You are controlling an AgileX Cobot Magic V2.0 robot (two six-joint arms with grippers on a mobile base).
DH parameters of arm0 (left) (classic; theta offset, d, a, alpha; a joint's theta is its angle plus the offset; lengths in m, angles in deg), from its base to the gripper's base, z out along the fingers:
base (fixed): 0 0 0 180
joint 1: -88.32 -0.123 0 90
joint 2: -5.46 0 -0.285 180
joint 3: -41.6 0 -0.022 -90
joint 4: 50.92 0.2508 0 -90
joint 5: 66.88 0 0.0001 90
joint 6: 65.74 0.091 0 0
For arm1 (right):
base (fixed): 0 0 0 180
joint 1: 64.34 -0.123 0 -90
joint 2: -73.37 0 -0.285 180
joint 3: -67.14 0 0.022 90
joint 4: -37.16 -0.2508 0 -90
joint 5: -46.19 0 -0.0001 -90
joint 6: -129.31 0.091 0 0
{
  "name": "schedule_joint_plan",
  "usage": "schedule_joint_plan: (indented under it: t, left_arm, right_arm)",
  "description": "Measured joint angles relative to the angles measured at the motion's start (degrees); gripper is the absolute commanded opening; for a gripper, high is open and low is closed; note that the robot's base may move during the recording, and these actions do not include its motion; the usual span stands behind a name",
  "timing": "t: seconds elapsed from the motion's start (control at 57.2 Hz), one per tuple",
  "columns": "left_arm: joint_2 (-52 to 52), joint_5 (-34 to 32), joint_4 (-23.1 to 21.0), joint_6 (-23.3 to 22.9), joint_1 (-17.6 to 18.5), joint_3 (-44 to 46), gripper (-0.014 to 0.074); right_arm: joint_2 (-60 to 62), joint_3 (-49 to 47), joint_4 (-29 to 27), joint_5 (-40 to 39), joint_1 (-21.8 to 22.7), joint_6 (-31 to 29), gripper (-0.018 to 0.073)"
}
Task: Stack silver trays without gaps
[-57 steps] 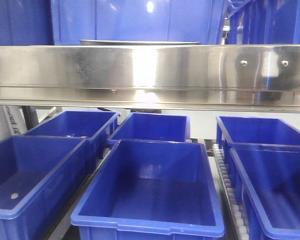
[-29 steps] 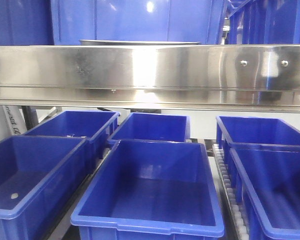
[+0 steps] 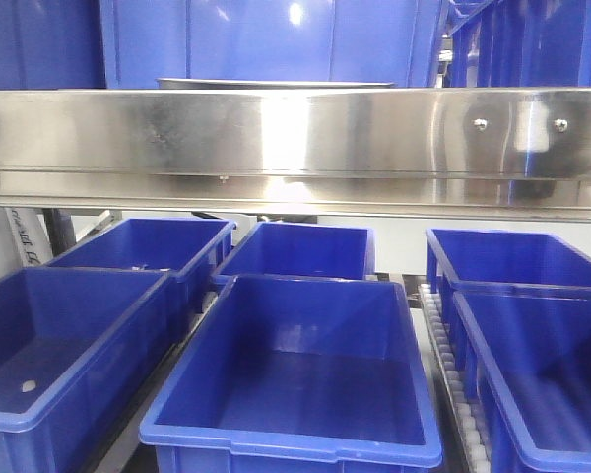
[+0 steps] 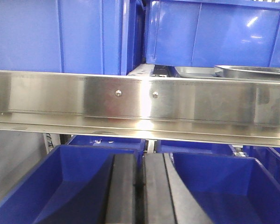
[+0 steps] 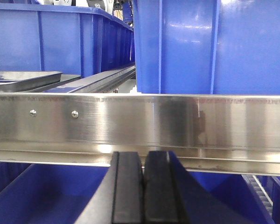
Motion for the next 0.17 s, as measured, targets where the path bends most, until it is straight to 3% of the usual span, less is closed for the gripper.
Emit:
schedule_joint_plan:
  t: [0.175]
  left_arm:
    - [0.0, 0.0, 0.0, 0.0, 0.0, 0.0, -0.0013]
  right_arm:
    - [0.0, 0.0, 0.0, 0.0, 0.0, 0.0, -0.0081]
